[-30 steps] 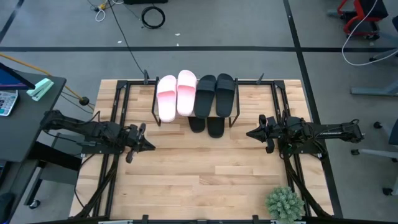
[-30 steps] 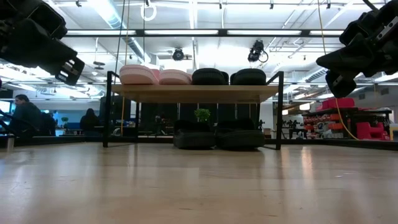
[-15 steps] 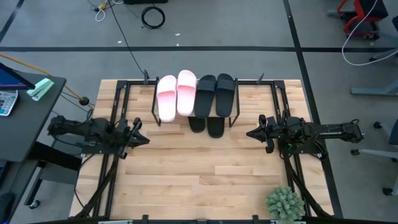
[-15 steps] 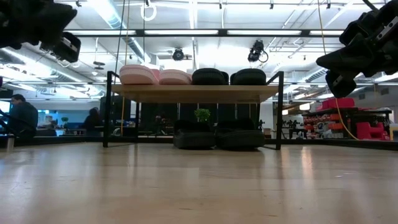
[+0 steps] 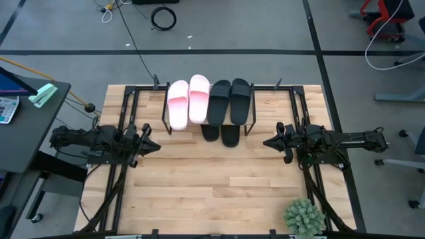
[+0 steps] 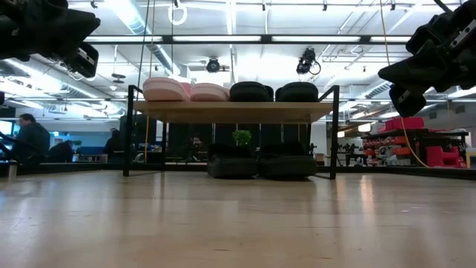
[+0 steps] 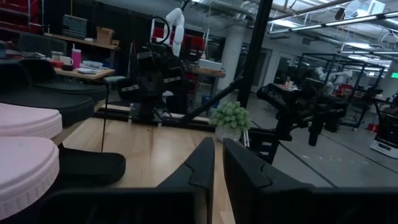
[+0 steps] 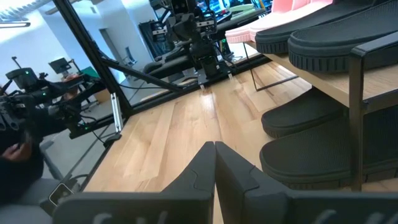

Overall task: Pick and place slides into the shelf
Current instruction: Return to Home Position

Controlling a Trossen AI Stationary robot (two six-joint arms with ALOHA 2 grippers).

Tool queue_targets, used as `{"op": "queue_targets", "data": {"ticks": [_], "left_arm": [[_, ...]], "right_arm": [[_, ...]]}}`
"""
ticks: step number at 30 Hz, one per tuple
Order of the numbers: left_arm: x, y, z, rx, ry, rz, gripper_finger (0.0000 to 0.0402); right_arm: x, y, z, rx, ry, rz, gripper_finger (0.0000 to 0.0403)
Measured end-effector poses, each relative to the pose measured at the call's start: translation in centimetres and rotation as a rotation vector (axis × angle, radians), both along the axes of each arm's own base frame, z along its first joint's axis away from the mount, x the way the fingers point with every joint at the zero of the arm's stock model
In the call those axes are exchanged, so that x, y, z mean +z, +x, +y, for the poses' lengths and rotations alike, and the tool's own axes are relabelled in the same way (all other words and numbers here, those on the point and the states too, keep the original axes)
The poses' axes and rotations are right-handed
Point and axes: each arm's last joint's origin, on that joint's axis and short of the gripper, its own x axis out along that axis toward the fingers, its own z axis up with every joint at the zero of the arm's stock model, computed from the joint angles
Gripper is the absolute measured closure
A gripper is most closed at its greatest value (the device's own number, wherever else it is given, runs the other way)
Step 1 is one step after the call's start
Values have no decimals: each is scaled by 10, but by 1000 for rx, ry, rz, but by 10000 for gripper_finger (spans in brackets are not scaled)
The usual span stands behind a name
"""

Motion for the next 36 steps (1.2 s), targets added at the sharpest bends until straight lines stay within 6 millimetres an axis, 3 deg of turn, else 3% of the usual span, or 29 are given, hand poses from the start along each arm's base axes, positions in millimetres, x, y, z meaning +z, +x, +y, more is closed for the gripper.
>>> {"op": "queue_targets", "data": {"ticks": [36], "left_arm": [[-1,1,0,-1,1,7,376]], "right_arm": [[0,0,0,0,0,-1,389]]}}
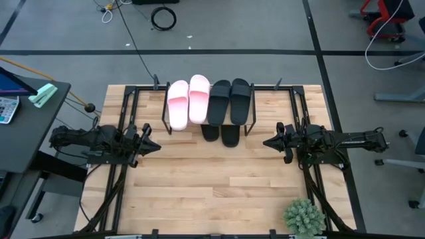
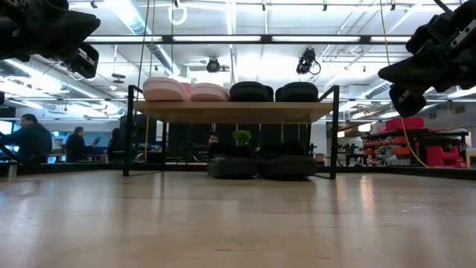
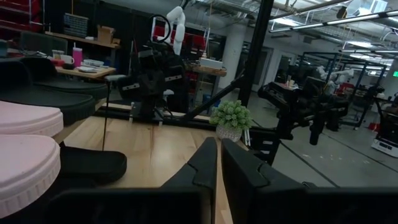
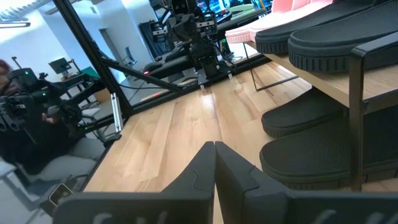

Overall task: Pick and place slides into the shelf
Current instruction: Return to Home Position

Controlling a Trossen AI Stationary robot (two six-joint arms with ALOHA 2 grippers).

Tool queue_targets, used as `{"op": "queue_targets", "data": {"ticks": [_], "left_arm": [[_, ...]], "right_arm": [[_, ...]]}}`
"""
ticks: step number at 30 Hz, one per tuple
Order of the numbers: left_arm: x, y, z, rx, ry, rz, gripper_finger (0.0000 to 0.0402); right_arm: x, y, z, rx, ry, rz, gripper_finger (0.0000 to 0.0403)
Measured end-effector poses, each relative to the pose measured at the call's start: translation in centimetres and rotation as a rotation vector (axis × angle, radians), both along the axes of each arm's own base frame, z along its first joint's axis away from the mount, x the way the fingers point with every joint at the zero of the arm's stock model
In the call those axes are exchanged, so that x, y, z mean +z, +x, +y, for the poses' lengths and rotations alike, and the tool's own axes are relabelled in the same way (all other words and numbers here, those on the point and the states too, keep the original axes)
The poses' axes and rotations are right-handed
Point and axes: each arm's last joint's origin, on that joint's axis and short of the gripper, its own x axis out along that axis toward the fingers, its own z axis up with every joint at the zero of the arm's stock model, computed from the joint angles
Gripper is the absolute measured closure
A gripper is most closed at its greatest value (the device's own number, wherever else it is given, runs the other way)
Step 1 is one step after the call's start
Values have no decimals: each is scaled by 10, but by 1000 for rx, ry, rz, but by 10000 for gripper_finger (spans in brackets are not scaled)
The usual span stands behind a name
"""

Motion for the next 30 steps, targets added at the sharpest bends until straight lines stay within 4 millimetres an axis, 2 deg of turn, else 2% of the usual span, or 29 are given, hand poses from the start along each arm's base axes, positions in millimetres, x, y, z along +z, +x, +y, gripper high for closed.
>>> {"op": "queue_targets", "data": {"ticks": [14,30], "left_arm": [[0,0,0,0,0,0,361],[0,0,0,0,0,0,369]], "right_arm": [[0,0,0,0,0,0,389],[0,0,0,0,0,0,389]]}}
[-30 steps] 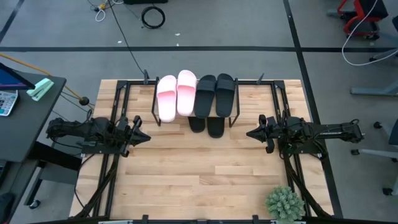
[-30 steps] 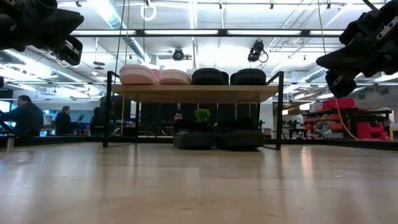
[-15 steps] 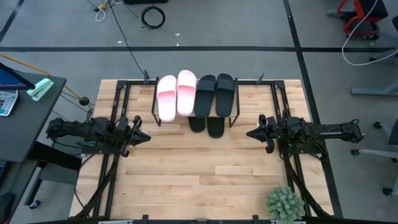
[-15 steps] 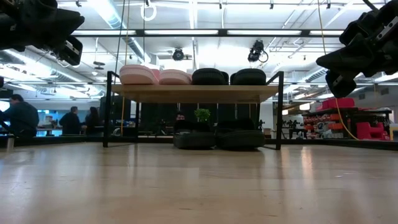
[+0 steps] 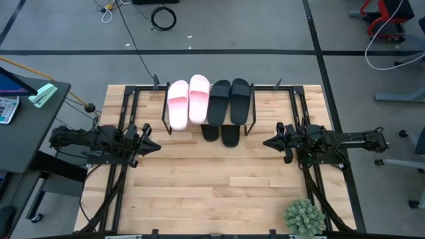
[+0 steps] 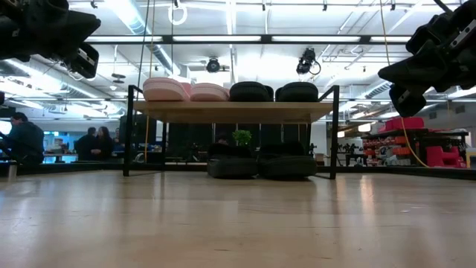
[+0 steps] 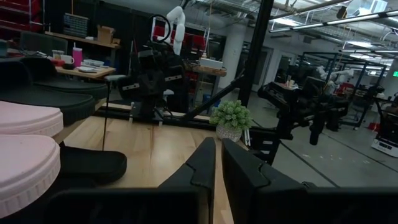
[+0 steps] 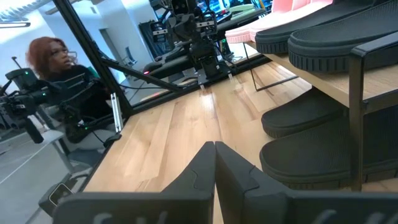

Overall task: Pick and place slides into the shelf
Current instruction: Return to Home Position

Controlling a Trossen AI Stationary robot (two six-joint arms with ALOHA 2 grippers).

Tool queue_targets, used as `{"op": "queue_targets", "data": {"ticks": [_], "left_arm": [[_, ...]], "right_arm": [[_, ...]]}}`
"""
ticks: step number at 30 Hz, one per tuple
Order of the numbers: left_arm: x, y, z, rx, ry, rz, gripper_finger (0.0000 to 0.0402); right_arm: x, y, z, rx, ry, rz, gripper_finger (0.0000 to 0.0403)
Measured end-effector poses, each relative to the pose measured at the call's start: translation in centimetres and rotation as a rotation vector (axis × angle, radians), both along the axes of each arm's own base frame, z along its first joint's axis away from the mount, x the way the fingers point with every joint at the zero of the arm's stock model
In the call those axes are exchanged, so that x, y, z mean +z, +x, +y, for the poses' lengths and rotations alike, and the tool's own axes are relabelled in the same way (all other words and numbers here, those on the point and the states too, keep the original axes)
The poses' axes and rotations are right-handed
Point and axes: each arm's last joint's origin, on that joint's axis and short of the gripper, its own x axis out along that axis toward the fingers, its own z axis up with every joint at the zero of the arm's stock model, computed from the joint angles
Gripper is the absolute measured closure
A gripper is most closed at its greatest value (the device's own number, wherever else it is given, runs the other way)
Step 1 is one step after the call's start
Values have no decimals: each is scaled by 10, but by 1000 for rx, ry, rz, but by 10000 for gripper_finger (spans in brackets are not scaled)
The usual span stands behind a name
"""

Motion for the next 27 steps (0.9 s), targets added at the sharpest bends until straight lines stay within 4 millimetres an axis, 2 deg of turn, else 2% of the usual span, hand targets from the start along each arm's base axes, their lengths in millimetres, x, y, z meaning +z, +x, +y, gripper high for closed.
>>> {"op": "queue_targets", "data": {"ticks": [7,17,27], "left_arm": [[0,0,0,0,0,0,361],[0,0,0,0,0,0,374],[0,0,0,0,0,0,361]], "right_arm": [[0,0,0,0,0,0,389],[0,0,0,0,0,0,389],[0,0,0,0,0,0,389]]}}
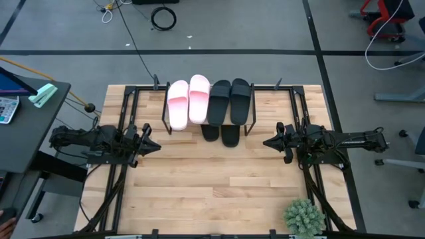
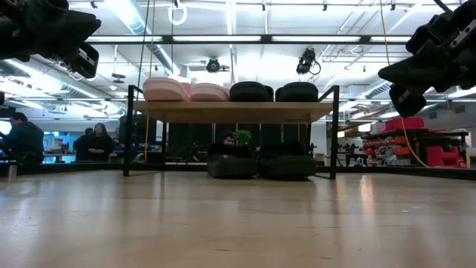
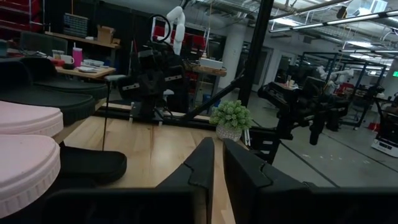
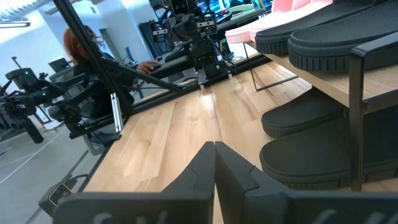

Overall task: Pick and place slides into the shelf
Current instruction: Return to Home Position

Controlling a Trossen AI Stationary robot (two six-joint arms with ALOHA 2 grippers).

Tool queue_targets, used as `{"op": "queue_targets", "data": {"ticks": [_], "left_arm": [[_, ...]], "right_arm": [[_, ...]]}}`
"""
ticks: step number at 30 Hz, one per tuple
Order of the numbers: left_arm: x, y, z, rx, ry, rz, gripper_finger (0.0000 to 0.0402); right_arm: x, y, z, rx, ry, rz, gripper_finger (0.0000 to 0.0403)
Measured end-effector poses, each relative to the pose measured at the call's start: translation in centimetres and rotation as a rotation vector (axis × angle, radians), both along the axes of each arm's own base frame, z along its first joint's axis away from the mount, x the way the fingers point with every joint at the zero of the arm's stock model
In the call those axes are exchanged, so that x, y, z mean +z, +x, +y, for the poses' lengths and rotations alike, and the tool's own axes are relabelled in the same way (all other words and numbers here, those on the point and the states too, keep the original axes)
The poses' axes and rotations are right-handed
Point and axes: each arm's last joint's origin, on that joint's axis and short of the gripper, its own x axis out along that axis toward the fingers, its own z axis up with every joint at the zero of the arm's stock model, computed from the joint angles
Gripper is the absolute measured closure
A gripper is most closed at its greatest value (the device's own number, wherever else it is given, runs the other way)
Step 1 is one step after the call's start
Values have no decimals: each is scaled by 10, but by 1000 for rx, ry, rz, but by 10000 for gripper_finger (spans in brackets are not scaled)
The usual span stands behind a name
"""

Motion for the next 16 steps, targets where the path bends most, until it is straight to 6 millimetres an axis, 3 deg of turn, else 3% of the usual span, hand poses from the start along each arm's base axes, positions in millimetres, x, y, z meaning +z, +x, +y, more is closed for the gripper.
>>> {"op": "queue_targets", "data": {"ticks": [16], "left_arm": [[0,0,0,0,0,0,365]], "right_arm": [[0,0,0,0,0,0,389]]}}
